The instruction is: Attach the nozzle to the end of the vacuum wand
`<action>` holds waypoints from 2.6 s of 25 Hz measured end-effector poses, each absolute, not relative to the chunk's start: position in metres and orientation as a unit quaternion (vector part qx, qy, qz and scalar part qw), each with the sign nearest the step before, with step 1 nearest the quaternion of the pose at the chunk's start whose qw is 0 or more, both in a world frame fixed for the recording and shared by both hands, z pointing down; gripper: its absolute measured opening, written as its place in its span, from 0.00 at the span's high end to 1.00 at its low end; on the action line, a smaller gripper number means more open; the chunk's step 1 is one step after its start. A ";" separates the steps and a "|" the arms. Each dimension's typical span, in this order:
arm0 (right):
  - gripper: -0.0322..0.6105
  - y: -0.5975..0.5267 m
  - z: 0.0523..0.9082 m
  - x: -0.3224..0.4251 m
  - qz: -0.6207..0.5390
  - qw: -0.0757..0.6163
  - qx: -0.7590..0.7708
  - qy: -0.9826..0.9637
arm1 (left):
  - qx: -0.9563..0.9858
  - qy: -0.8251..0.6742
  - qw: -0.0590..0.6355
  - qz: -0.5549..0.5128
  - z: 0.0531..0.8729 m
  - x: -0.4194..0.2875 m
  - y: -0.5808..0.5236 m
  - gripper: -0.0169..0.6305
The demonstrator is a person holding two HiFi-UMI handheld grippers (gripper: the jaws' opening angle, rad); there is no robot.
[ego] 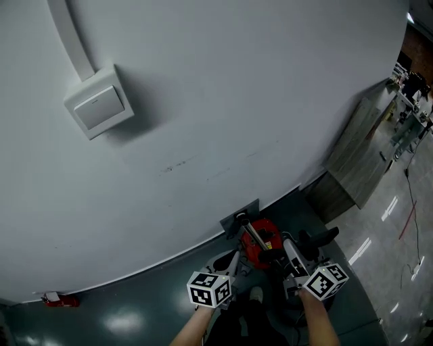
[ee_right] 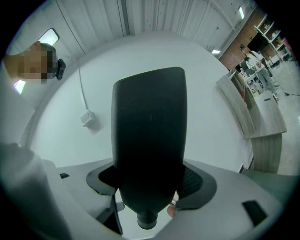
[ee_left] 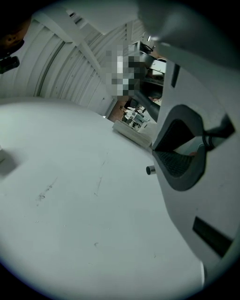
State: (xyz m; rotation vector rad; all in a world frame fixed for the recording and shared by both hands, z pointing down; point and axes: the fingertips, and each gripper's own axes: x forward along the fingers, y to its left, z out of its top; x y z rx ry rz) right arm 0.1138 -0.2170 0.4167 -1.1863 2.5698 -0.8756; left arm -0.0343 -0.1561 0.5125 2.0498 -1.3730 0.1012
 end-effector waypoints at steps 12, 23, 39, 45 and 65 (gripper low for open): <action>0.42 -0.278 0.418 0.082 -0.263 0.076 -0.366 0.890 | 0.772 -0.537 0.340 0.031 0.568 -0.034 -0.195 0.97; 0.42 -0.309 0.441 0.055 -0.250 0.057 -0.343 0.904 | 0.757 -0.544 0.361 0.000 0.616 -0.036 -0.217 0.97; 0.42 -0.330 0.441 0.034 -0.230 0.040 -0.335 0.913 | 0.766 -0.529 0.365 -0.004 0.643 -0.011 -0.256 0.77; 0.42 -0.334 0.441 0.031 -0.227 0.035 -0.334 0.914 | 0.769 -0.523 0.369 0.006 0.652 -0.002 -0.267 0.71; 0.42 -0.338 0.465 0.001 -0.214 -0.019 -0.315 0.925 | 0.781 -0.515 0.353 0.027 0.661 0.008 -0.275 0.75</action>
